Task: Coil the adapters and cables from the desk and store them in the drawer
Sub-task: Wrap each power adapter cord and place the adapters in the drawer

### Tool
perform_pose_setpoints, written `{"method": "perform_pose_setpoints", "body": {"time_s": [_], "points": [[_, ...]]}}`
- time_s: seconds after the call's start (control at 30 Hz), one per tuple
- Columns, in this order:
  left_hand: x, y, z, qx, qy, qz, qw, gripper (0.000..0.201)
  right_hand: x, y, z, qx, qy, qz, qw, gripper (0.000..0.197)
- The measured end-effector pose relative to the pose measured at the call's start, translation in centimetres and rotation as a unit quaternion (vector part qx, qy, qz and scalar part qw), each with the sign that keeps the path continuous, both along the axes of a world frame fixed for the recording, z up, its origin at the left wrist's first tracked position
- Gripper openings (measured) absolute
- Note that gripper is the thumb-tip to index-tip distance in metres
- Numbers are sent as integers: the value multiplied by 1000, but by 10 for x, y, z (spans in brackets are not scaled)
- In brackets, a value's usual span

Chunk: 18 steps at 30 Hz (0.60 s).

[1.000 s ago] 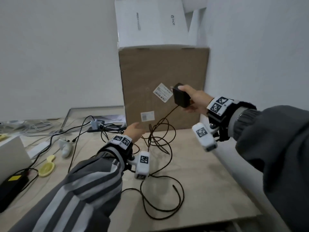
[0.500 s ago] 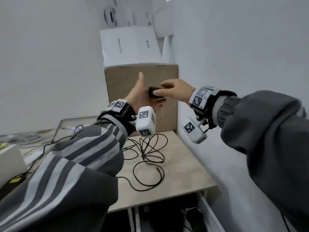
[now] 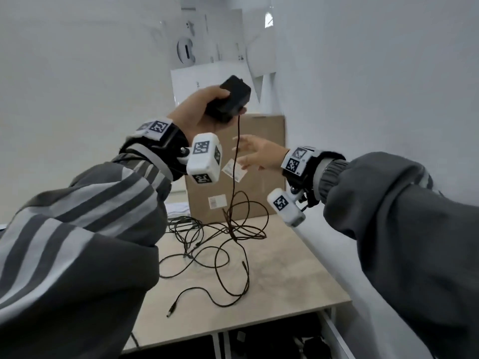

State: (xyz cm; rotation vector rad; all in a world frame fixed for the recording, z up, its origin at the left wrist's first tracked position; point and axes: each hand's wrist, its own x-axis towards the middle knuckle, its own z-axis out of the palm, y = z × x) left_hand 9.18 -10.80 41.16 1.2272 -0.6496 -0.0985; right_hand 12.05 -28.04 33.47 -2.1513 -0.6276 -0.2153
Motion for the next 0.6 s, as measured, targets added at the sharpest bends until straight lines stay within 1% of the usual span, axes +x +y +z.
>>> {"method": "perform_pose_setpoints", "body": {"time_s": [0.1,0.13,0.2,0.23,0.27,0.3,0.33,0.4,0.47,0.5,0.53,0.6], "points": [[4,16,15,-45,-36,5,998,29,12,18,7,34,19,56,998,17],[7,22,16,-46,-49,19,998,28,16,22,6,41,43,69,996,11],[15,32,12,-42,-65,50,996,30,21,28,0,35,96,64,993,12],[21,37,8,-38,-65,66,995,33,24,28,-1,24,110,43,993,15],[26,41,4,-37,-62,86,994,35,28,26,6,18,107,11,994,18],[32,46,1,-41,-58,110,991,34,28,24,19,16,78,-29,996,21],[37,51,-2,-51,-53,136,988,32,35,18,42,21,23,-78,996,22],[47,61,-8,-66,-37,170,983,30,34,6,103,70,-102,-162,979,19],[52,64,-16,-48,-28,171,984,26,19,2,157,140,-183,-169,958,16],[54,62,-22,-39,-26,162,986,23,13,4,172,169,-193,-152,955,17],[55,58,-27,-32,-22,154,987,21,10,8,177,172,-185,-128,959,19],[55,46,-37,-29,-10,143,989,18,3,16,166,95,-144,-109,979,19]]}}
